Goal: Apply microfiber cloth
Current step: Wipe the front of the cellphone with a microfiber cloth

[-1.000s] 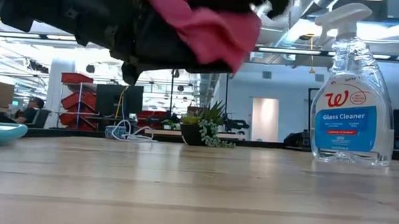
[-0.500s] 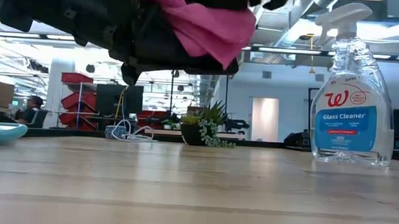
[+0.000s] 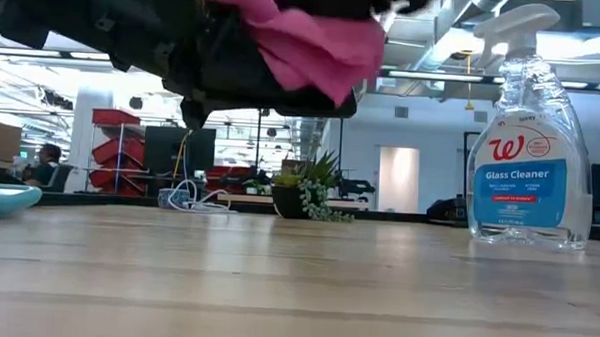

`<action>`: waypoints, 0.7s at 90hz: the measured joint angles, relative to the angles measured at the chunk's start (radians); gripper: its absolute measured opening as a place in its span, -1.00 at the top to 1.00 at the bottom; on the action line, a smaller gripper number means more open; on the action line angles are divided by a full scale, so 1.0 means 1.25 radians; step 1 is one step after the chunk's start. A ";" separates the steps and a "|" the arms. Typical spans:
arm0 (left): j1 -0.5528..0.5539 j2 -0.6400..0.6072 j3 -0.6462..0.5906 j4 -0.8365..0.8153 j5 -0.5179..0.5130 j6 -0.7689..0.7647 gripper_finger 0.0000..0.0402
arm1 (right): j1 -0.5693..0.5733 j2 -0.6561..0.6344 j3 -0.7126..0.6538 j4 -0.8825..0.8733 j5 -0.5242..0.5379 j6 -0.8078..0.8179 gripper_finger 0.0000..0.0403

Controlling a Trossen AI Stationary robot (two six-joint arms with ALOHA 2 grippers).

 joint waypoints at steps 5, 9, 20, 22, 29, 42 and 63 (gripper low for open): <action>0.000 0.000 0.000 0.003 -0.003 0.001 0.94 | 0.000 0.000 0.000 0.012 0.020 -0.007 1.00; 0.000 0.000 0.000 0.009 -0.008 0.001 0.94 | 0.004 -0.002 -0.002 0.040 0.054 -0.030 1.00; 0.000 -0.002 0.000 0.013 -0.002 0.001 0.94 | 0.017 -0.008 -0.003 0.171 0.131 -0.115 1.00; 0.000 -0.002 0.000 0.013 -0.001 0.001 0.94 | 0.018 -0.009 -0.003 0.182 0.133 -0.123 1.00; -0.001 -0.002 0.000 0.011 0.002 0.001 0.94 | 0.018 -0.010 -0.001 0.170 0.136 -0.120 1.00; 0.000 0.001 0.000 -0.002 -0.001 -0.002 0.94 | 0.015 -0.011 0.001 0.003 0.131 -0.008 1.00; 0.002 0.001 0.000 -0.003 -0.006 0.003 0.94 | 0.039 -0.011 0.000 -0.164 0.147 0.089 1.00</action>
